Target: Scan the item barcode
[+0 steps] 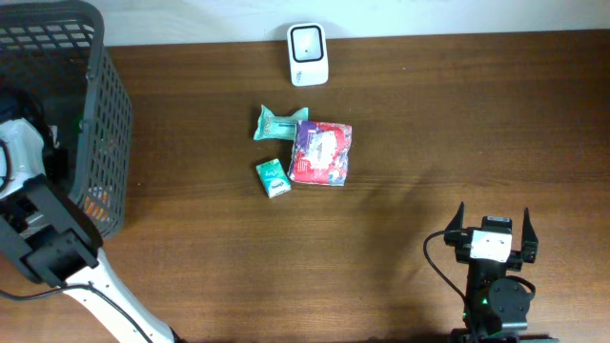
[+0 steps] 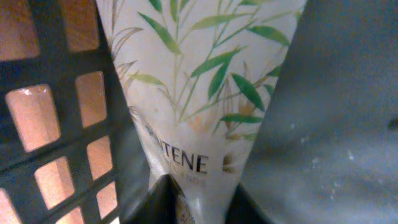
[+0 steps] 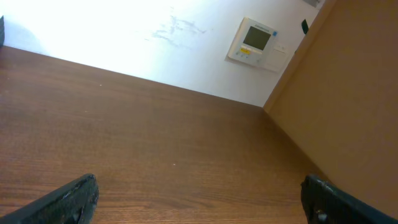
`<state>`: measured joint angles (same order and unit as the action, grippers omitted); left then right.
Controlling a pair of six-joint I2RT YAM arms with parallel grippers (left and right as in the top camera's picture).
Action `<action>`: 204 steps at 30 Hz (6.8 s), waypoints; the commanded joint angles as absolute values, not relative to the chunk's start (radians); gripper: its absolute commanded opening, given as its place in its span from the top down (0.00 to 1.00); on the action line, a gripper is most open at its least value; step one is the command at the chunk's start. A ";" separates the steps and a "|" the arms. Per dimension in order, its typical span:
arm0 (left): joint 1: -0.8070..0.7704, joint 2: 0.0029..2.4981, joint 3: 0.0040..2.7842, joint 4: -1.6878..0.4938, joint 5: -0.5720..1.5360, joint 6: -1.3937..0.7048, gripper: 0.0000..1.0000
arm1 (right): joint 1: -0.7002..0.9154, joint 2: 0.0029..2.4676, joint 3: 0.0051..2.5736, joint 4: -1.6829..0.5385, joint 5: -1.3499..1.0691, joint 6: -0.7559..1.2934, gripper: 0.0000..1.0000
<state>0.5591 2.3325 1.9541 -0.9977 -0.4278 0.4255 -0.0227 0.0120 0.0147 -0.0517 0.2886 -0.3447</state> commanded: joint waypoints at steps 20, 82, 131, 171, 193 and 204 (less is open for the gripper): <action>0.570 1.773 2.234 -0.940 0.147 -0.131 1.00 | -0.028 0.006 0.006 -0.052 0.300 -0.344 0.01; -0.230 2.085 2.723 -1.548 0.010 -0.386 0.21 | -0.028 0.006 0.006 -0.052 0.300 -0.344 0.01; 0.411 2.085 2.720 -1.214 -0.005 -0.266 0.13 | -0.028 0.006 0.006 -0.052 0.300 -0.344 0.01; 0.429 2.087 2.403 -1.287 -0.159 -0.186 0.18 | -0.028 0.006 0.006 -0.052 0.300 -0.344 0.01; 0.429 2.087 2.403 -1.271 -0.149 -0.186 0.18 | -0.028 0.006 0.006 -0.052 0.300 -0.344 0.01; 0.429 2.087 2.403 -1.265 -0.150 -0.186 0.18 | -0.028 0.006 0.006 -0.052 0.300 -0.344 0.01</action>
<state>0.4221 2.0911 2.4084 -1.2709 -0.1604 -0.2008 -0.0227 0.0120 0.0147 -0.0517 0.2886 -0.3443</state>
